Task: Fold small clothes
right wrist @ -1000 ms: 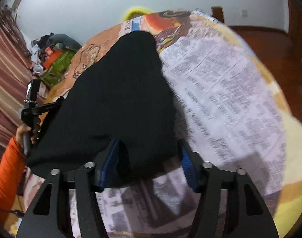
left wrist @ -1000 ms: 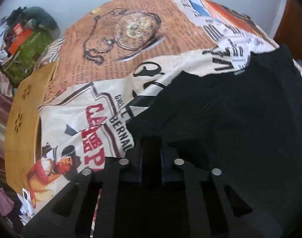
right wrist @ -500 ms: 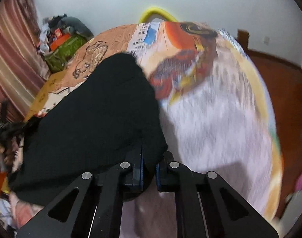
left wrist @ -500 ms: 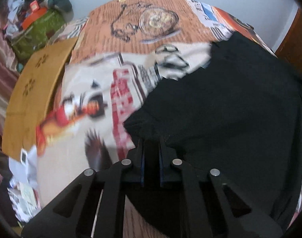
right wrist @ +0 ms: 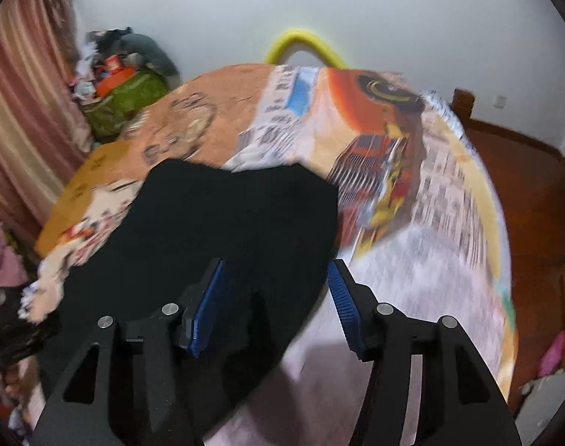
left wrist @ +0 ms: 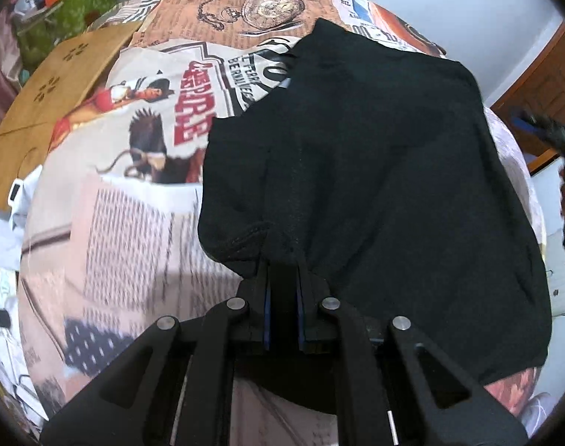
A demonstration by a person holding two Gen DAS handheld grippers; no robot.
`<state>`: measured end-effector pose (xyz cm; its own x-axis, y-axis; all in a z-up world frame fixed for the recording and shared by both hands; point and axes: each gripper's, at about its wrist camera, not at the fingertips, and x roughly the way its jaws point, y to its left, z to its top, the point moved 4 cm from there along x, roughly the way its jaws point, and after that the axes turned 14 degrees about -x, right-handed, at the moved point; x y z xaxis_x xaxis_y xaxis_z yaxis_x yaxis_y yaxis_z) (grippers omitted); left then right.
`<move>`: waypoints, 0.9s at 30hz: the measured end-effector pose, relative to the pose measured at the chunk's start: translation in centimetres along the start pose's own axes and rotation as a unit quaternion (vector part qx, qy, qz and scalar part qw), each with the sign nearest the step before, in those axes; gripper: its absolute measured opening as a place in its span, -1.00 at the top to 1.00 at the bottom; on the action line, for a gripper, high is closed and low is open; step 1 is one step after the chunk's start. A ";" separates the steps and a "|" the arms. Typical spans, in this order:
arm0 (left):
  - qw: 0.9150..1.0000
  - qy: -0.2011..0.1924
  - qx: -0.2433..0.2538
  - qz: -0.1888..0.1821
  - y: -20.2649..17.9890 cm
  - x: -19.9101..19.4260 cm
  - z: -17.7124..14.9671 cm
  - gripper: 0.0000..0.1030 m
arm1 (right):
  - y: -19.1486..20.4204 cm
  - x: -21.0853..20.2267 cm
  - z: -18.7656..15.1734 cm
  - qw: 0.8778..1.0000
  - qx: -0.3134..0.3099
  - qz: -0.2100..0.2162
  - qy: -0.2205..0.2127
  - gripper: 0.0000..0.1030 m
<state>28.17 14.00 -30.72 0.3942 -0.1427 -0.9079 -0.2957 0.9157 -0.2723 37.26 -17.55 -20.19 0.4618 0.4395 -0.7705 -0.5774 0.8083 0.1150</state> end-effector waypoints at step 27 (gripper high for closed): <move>0.998 -0.048 0.025 -0.006 -2.3 -5.2 -5.6 0.66 | 9.2 -2.9 -13.7 0.993 -0.010 0.097 0.060 0.81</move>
<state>21.96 10.59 -27.18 0.4804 -0.1193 -0.8689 -0.2470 0.9322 -0.2645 21.34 -16.73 -25.51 0.2582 0.5354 -0.8042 -0.6612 0.7048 0.2569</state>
